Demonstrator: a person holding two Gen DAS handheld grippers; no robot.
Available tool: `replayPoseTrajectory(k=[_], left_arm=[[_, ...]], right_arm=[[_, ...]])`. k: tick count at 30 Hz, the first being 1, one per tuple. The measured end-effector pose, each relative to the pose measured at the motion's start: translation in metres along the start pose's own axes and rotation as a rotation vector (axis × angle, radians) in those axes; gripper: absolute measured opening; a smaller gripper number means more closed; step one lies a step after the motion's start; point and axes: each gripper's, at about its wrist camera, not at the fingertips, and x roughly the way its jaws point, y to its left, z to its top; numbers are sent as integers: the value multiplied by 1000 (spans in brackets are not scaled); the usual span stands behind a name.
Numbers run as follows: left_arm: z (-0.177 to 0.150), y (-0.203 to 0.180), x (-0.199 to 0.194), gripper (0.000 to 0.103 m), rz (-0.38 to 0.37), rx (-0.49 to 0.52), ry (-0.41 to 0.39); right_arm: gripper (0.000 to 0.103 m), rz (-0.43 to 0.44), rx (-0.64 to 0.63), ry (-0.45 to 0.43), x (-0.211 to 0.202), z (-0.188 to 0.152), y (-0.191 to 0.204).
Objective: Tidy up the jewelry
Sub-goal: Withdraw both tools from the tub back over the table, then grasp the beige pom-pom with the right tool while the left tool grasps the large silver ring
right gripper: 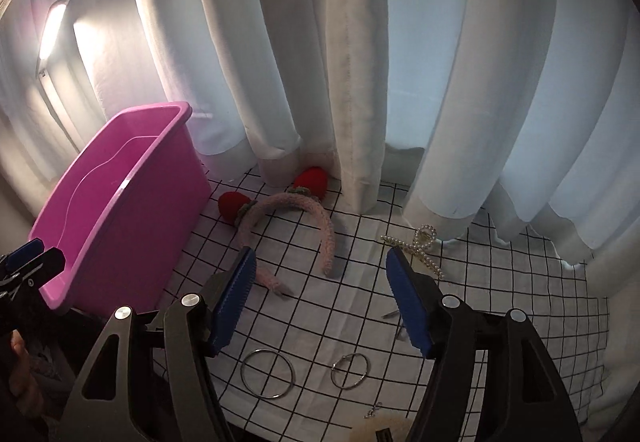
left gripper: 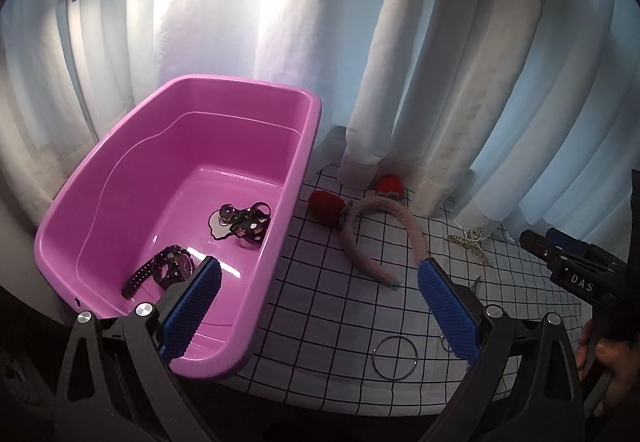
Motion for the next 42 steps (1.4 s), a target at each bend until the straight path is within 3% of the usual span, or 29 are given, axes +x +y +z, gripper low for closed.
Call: replayPoseTrajectory(k=[9, 17, 30, 42], left_arm=[[-54, -58, 49, 97, -56, 102, 123], [-98, -72, 100, 97, -20, 146, 248], [-138, -101, 150, 97, -56, 217, 309], [-158, -106, 181, 97, -31, 240, 359]], right_arm=[[65, -76, 126, 147, 9, -103, -53], [65, -75, 187, 224, 27, -153, -66], [65, -94, 228, 241, 41, -190, -74], [65, -71, 245, 270, 57, -200, -74]])
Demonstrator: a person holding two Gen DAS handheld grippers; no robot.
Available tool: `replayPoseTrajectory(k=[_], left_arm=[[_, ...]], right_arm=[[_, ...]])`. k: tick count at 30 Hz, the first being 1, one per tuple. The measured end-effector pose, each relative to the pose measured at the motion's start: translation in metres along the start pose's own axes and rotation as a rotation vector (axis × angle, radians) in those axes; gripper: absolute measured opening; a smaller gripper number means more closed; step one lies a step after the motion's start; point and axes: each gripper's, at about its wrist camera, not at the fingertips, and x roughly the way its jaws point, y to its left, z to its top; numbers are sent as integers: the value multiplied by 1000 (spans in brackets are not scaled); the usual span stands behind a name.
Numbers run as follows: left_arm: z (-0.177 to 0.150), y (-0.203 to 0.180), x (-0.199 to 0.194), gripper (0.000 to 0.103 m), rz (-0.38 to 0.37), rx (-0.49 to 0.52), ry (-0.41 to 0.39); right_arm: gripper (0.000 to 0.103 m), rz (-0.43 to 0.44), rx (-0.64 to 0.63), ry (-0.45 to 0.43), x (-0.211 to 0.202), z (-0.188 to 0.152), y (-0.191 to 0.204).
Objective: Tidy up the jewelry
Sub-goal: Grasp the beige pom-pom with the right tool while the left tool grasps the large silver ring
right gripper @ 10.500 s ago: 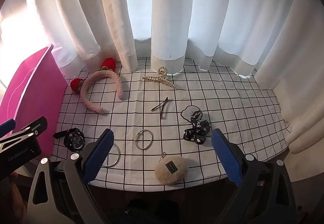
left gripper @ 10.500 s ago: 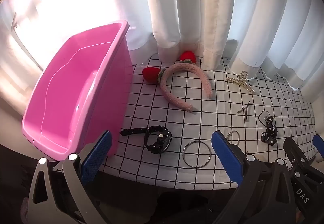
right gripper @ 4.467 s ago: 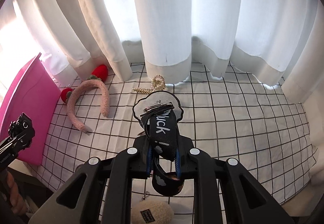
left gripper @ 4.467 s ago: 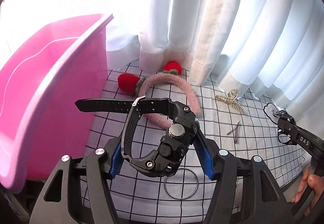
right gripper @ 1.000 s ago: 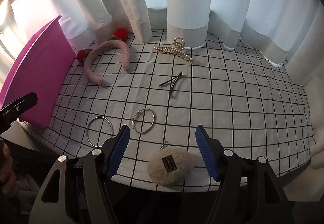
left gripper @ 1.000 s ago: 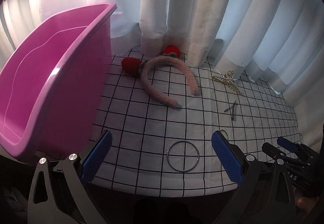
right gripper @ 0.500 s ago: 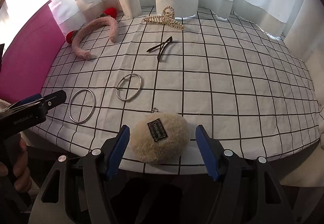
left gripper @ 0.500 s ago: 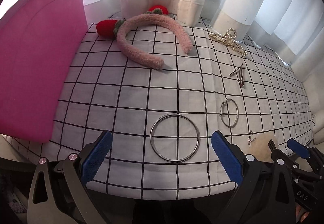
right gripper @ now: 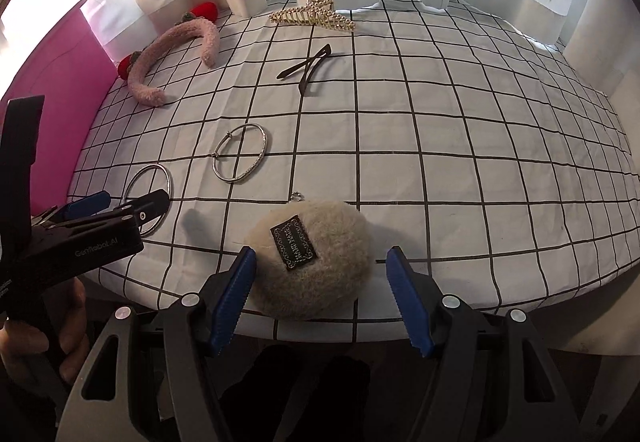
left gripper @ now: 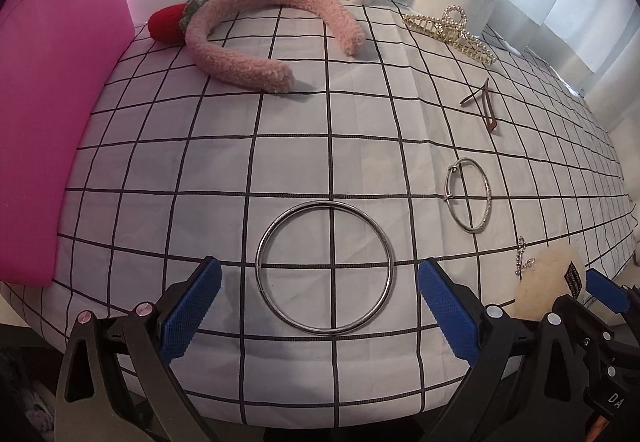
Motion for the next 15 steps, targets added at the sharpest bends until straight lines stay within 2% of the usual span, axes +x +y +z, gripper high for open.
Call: replayPoseTrajectory(k=[15], left_arm=[[0, -7, 10, 98, 55, 46, -22]], right_arm=[[71, 50, 24, 46, 20, 3, 1]])
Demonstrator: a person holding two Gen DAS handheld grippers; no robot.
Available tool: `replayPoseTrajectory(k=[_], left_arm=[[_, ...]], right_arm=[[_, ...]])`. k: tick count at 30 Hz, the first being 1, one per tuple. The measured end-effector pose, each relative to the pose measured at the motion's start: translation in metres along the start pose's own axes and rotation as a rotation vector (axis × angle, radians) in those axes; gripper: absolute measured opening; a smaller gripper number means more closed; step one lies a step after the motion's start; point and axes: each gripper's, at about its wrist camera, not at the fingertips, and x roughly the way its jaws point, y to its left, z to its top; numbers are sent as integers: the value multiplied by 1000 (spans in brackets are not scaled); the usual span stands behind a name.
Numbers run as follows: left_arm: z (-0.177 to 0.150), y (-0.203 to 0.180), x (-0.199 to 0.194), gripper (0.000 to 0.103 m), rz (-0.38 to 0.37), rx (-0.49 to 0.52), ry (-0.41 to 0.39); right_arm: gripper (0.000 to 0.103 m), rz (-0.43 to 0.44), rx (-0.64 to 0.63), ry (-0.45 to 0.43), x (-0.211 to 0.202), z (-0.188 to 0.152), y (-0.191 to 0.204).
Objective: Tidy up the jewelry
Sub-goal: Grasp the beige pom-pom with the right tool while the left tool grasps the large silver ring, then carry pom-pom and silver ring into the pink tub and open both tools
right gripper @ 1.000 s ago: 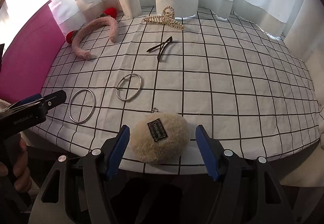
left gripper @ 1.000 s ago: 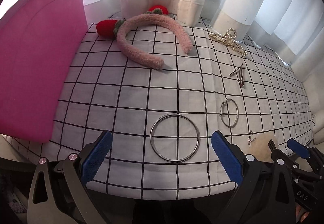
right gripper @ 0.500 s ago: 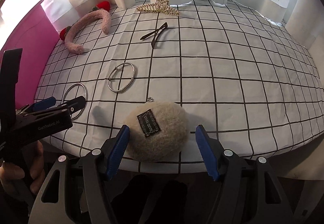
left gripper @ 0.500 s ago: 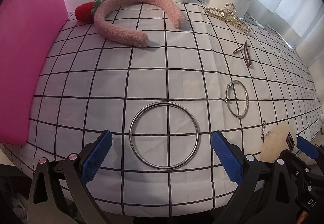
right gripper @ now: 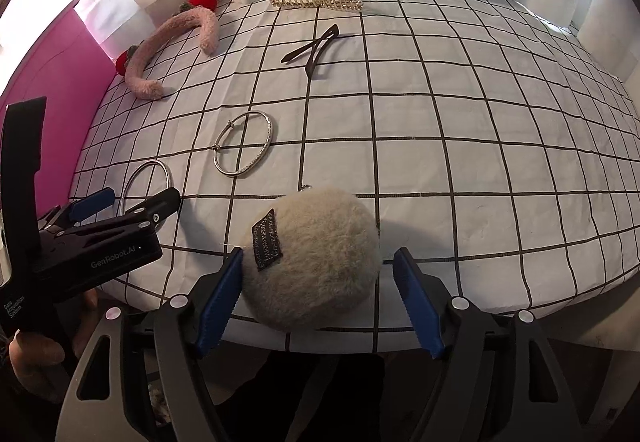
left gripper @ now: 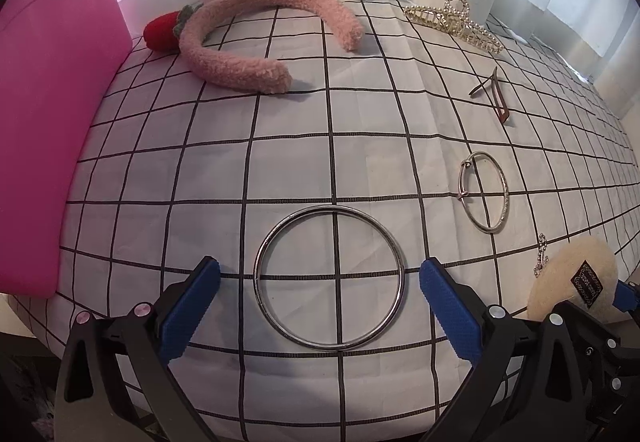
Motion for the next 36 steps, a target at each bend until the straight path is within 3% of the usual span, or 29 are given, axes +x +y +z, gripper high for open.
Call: replayPoseTrajectory(k=[4, 18, 22, 24, 27, 36], left_arm=[[-1, -1, 0, 98, -1, 5, -11], [-8, -1, -2, 97, 1, -6, -27], [-8, -1, -4, 95, 3, -12, -19], [-8, -2, -6, 88, -1, -6, -20], [-9, -5, -11, 72, -9, 9, -29], [-7, 2, -14, 71, -37, -36, 3]], right_arm=[[72, 30, 20, 25, 10, 3, 0], [72, -8, -34, -12, 12, 5, 5], [56, -8, -47, -16, 10, 5, 7], [45, -8, -54, -18, 9, 5, 8], [43, -7, -55, -21, 10, 4, 8], [40, -5, -60, -42, 4, 4, 9]])
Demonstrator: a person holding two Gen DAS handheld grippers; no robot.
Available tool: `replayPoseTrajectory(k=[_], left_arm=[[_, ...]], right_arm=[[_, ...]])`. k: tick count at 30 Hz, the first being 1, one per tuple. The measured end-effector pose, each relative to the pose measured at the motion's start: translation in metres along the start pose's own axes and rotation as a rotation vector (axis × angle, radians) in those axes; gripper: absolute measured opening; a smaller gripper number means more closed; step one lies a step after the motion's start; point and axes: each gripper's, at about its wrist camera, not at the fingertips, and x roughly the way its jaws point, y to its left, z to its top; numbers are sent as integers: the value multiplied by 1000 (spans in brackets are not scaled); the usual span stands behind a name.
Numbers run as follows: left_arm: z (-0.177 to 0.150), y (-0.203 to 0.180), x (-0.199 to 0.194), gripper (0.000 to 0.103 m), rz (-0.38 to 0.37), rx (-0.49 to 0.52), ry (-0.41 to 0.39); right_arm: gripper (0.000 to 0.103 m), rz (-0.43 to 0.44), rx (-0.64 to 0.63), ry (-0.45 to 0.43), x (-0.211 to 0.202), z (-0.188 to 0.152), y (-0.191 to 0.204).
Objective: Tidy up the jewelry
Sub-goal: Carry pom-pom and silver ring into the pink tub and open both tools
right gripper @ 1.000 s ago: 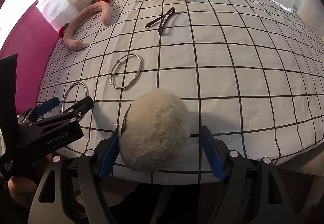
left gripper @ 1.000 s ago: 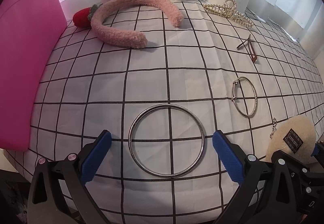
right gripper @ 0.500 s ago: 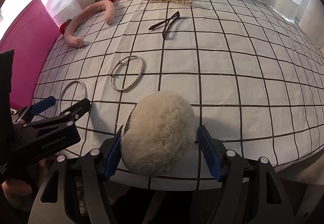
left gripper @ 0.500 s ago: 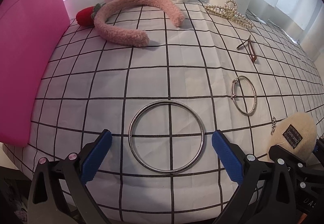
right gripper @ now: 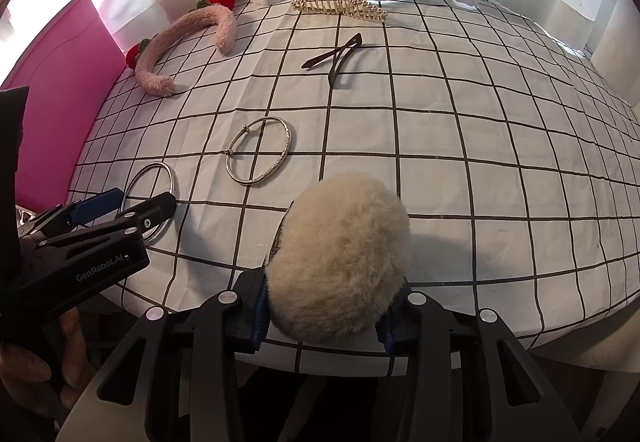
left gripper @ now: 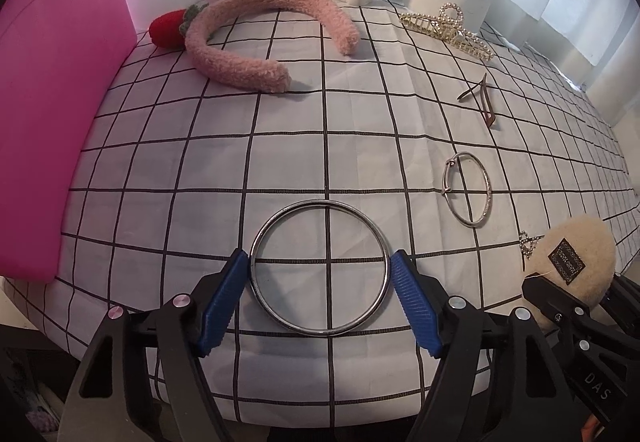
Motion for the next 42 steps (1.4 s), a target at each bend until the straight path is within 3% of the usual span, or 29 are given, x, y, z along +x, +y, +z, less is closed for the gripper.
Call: replayPoseTrajectory(k=[14, 31, 42], left_arm=[[16, 8, -36, 71, 6, -12, -69], [52, 22, -108, 71, 6, -34, -249], [74, 51, -162, 71, 15, -81, -369]], right_arm=[[40, -1, -16, -50, -22, 14, 4], [40, -3, -97, -168, -68, 54, 33], [40, 20, -175, -269, -102, 92, 66]])
